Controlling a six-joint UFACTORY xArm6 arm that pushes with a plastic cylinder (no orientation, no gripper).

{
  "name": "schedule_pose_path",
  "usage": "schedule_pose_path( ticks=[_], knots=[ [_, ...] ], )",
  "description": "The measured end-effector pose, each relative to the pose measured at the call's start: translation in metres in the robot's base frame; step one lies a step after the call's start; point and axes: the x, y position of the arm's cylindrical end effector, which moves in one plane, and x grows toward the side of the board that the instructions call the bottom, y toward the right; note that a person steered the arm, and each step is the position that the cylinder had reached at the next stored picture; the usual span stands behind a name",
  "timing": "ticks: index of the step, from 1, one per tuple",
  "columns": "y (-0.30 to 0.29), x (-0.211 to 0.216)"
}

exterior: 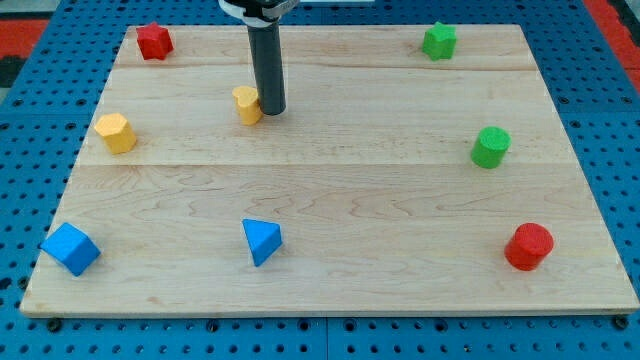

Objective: Make a group of red star with yellow blocks closer to each other

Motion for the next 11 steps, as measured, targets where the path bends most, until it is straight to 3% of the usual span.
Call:
schedule_pose_path(
  ticks=[2, 3, 4, 7, 10, 11],
  knots=[
    [-0.021, -0.091],
    [-0.056, -0.139],
    [-0.099, -0.159],
    [-0.219, -0.153],
    [-0.137, -0.1],
    [-0.134, -0.117]
  ],
)
